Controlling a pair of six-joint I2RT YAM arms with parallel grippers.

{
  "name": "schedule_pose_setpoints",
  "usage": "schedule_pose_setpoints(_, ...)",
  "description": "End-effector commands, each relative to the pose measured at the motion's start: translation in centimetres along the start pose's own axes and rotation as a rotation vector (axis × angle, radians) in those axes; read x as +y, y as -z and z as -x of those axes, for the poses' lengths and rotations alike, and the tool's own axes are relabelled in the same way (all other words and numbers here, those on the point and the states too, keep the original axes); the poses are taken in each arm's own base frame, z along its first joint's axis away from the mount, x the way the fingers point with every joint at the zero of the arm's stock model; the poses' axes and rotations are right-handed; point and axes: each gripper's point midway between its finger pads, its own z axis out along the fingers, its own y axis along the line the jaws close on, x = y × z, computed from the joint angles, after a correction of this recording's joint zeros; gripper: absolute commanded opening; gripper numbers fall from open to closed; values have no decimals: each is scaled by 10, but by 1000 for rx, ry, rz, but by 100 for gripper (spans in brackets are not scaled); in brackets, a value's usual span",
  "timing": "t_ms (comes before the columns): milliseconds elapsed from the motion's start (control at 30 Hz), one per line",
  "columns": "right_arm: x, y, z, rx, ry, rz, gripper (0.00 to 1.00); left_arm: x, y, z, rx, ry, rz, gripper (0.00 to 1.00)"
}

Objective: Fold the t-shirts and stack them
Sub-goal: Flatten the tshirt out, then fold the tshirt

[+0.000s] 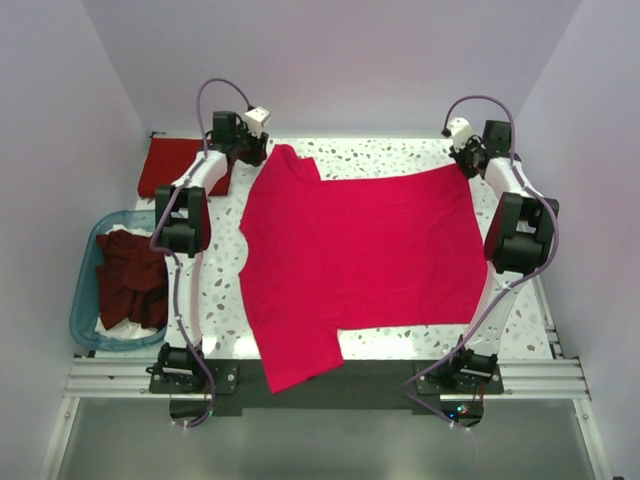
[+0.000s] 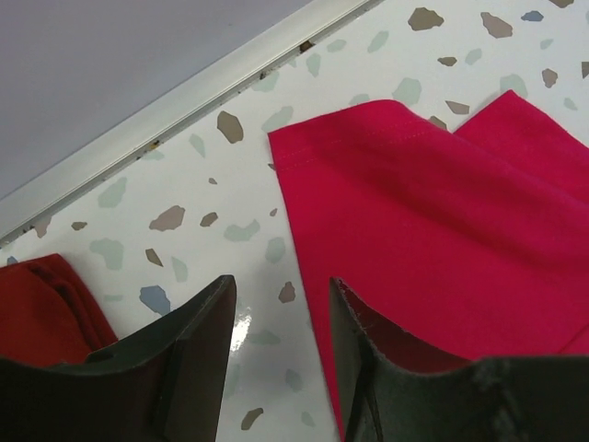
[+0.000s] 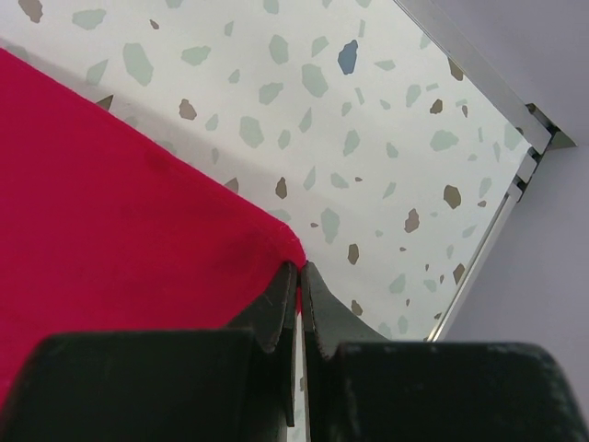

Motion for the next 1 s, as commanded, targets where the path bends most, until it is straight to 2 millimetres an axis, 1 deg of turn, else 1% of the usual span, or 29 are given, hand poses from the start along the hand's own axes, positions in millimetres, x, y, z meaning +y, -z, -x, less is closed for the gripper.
schedule_pose_setpoints(0,-11,3,15,-25,22,-25,0,-9,8,22,-31,28,-35,49)
schedule_pose_setpoints(33,-11,2,15,-25,25,-24,0,-12,4,13,-9,41,-47,49)
schedule_pose_setpoints(200,-12,3,14,-19,26,-26,0,-19,-1,-2,26,60,-68,49)
schedule_pose_setpoints(267,-12,3,14,-19,25,-26,0,-23,-5,-13,54,74,-79,49)
schedule_pose_setpoints(300,-12,4,15,-20,26,-27,0,-25,-6,-14,59,73,-85,49)
schedule_pose_setpoints(333,-12,3,14,-19,26,-26,0,-28,-10,-25,88,81,-89,49)
schedule_pose_setpoints(367,-10,2,14,-17,26,-23,0,-26,-11,-22,87,78,-84,48)
schedule_pose_setpoints(400,-12,3,15,-17,27,-28,0,-28,-14,-26,100,81,-86,48)
schedule_pose_setpoints(433,-12,4,15,-17,26,-29,0,-29,-17,-35,124,92,-90,48)
schedule_pose_setpoints(633,-13,5,15,-12,26,-29,0,-24,-25,-41,133,97,-70,45)
schedule_pose_setpoints(733,-12,5,16,-13,27,-26,0,-25,-29,-41,128,96,-81,38)
schedule_pose_setpoints(767,-12,5,17,-13,28,-26,0,-25,-29,-40,125,95,-85,33)
schedule_pose_setpoints(833,-13,4,17,-13,26,-26,0,-28,-30,-34,102,89,-105,27)
schedule_pose_setpoints(867,-12,5,17,-11,26,-24,0,-30,-30,-31,90,86,-114,21)
schedule_pose_setpoints(933,-12,6,18,-10,27,-24,0,-27,-29,-13,35,50,-125,14)
schedule_pose_setpoints(967,-11,6,19,-11,29,-21,0,-27,-27,-2,2,28,-138,5)
